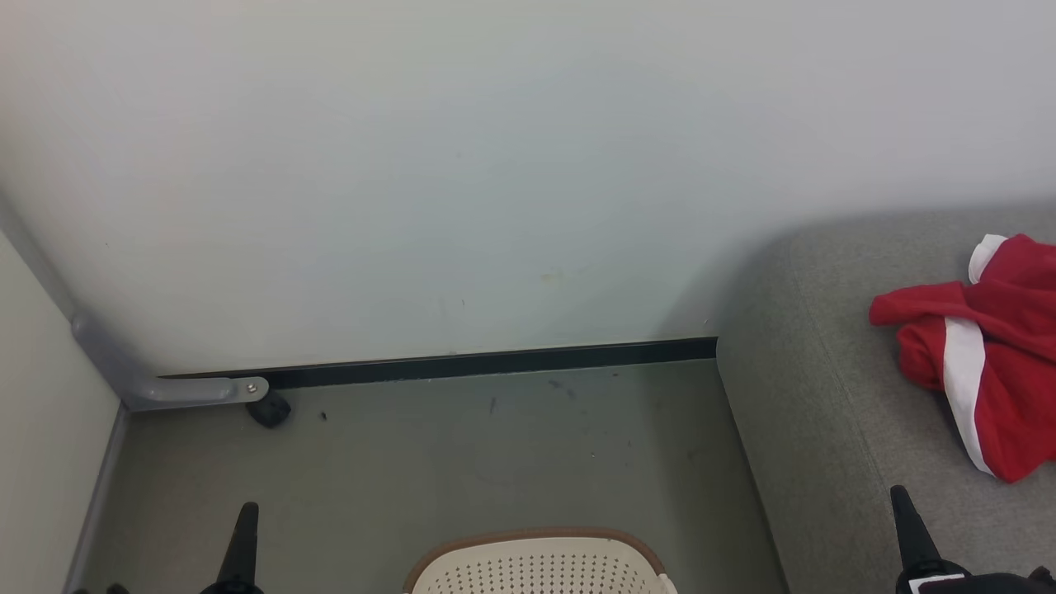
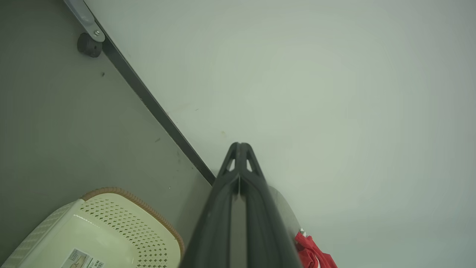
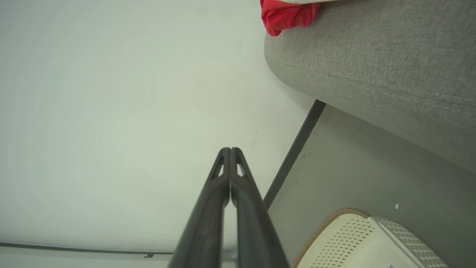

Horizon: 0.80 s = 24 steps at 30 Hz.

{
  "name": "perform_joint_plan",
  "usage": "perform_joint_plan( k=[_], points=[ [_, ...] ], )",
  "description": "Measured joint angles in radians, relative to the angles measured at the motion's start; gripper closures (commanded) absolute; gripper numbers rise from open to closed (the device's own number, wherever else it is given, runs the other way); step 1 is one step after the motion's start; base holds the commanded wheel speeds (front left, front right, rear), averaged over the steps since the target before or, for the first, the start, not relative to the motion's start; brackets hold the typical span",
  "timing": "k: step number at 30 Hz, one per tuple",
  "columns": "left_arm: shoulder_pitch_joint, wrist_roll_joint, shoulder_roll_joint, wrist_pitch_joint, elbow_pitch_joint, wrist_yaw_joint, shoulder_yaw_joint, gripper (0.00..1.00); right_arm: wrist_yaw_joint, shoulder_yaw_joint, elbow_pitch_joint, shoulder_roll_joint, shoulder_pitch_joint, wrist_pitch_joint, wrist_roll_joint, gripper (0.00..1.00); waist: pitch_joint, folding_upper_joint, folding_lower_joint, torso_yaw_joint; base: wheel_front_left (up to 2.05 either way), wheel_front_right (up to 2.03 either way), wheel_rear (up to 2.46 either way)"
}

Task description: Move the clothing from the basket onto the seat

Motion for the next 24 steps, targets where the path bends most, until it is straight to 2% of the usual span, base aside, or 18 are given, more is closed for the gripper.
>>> perform_joint_plan(
  k=[24],
  points=[
    [-0.024, -0.265, -0.031, 0.082, 0.017, -0.036, 0.066, 1.00, 0.020, -0.104, 0.011, 0.032, -0.013, 0.082, 0.290, 1.00, -0.010, 0.0000, -0.0002, 0.009, 0.00, 0.00, 0.00]
  ],
)
